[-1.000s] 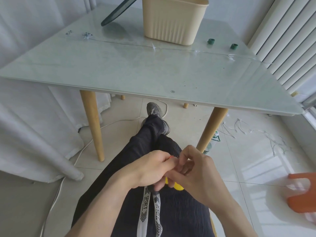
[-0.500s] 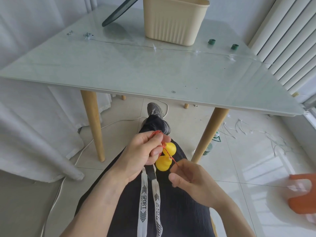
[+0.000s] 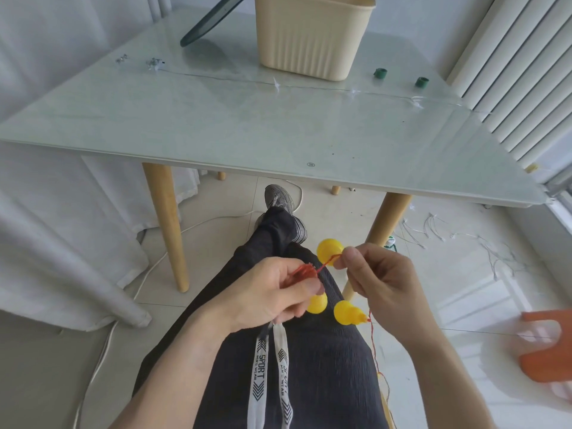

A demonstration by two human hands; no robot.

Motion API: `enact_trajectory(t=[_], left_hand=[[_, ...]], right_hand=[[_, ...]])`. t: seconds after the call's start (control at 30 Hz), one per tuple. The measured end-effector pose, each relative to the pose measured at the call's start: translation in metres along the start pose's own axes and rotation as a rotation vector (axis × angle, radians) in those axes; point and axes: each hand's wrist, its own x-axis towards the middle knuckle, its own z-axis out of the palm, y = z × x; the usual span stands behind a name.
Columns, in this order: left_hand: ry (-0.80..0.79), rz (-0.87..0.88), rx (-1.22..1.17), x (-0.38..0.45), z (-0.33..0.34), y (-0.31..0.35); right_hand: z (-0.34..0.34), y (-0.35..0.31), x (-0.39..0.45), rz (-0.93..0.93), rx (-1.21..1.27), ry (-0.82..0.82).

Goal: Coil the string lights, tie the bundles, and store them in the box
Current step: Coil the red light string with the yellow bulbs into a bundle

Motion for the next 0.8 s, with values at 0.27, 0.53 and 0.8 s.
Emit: enact_trajectory(t=[0.27,0.53,0.8], left_hand=[[0.241,-0.031,-0.55,0.004,-0.011,-0.002],[0.386,-0.02,-0.857,0.008,-0.015,-0.002],[0.346,0.011,-0.847,0.011,0.002,0.001]], right_hand=[[0.003,0.026,-0.001,0.202,-0.254,-0.196],[0.008,0.052,-0.01,0.352,-0.341,-0.234],[0.019,0.017,-0.024,0.103,-0.47,-0.349]])
